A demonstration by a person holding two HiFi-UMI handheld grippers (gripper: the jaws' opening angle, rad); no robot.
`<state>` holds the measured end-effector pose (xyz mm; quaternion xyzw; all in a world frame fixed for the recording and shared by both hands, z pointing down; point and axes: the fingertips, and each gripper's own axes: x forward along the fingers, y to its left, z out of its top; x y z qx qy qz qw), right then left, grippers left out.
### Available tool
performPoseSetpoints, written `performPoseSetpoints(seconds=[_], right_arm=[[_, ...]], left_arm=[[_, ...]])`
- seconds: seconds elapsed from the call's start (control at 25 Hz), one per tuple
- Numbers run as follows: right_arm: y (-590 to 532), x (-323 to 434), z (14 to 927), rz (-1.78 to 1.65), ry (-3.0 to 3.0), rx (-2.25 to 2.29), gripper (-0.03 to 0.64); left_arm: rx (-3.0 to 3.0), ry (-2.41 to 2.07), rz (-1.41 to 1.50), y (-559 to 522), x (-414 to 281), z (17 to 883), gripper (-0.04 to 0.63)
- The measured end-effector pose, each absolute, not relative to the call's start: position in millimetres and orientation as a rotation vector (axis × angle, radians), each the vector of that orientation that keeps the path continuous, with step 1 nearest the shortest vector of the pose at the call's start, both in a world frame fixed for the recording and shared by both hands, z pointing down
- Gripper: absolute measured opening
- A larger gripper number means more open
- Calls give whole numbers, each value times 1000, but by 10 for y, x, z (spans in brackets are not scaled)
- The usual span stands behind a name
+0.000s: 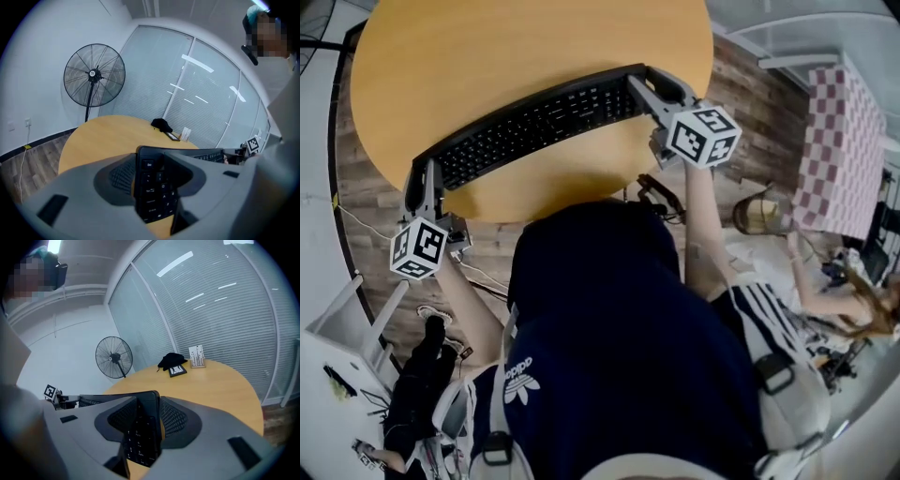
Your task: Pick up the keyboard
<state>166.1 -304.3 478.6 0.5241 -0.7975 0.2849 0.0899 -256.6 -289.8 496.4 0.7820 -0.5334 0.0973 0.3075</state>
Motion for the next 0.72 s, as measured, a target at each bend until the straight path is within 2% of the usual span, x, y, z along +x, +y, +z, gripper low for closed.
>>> performPoseSetpoints(seconds=[0.72], right_arm=[[-2520,1534,3250,481,-2498,1711,140]], left_arm=[[2347,-1490,35,-2601,-2636,3547,172]])
